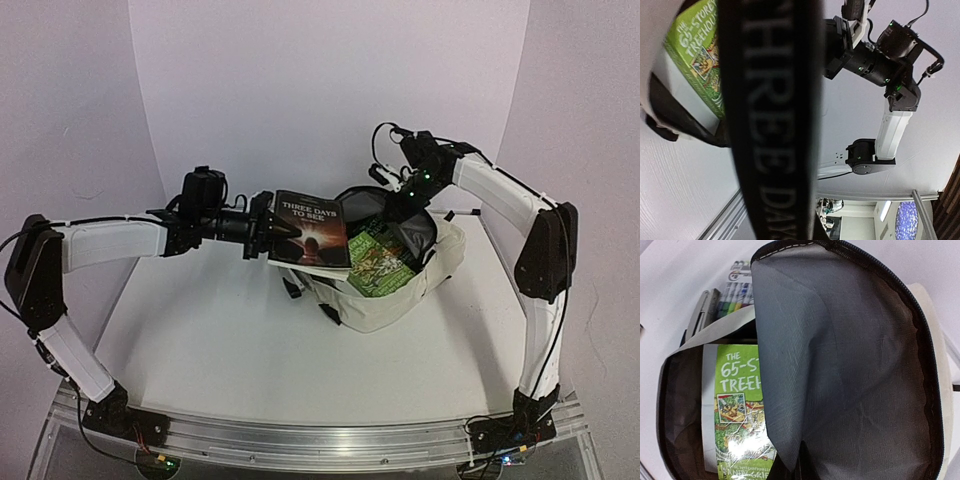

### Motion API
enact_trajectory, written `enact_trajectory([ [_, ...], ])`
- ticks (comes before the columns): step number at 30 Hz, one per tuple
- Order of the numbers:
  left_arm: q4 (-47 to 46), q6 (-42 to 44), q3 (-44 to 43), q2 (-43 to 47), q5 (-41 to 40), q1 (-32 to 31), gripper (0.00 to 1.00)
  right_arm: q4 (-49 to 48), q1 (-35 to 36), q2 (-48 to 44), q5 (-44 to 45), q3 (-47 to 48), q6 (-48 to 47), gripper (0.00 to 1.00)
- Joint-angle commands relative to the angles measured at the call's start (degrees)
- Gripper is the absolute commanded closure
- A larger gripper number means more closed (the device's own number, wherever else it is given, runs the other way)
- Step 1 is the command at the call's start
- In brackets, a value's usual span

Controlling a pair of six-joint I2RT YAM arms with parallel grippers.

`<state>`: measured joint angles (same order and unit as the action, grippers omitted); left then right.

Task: Pack the student bag
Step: Place the book in the student bag.

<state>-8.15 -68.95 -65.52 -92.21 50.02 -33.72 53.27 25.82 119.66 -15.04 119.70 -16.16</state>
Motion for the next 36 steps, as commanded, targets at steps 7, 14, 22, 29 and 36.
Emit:
enact_trajectory([
  [7, -14.7, -4.7, -10.4, -18.1, 3.7, -2.8, 1.0, -2.9, 3.5, -3.9, -10.6, -0.6, 9.5, 1.0],
  [14, -20.6, -9.4, -15.8, -27.9, -10.6, -2.7, 1.0, -2.9, 3.5, -7.4, -15.2, -7.6, 8.6, 1.0],
  [22, -8.9, -7.1, -32.2, -37.9, -20.6, -6.5, 0.94, -3.1, 3.5, -7.1, -18.4, -7.8, 9.6, 1.0],
  [29, 0.0, -2.9, -35.9, -38.6, -21.0, -10.3, 0.73, -3.6, 0.9, -6.2, -16.2, -7.5, 10.9, 1.0],
  [36, 11.6, 3.6, -38.1, -35.1, -20.4, -9.5, 0.33, -3.8, -0.2, -8.6, -18.0, -11.5, 7.5, 1.0],
])
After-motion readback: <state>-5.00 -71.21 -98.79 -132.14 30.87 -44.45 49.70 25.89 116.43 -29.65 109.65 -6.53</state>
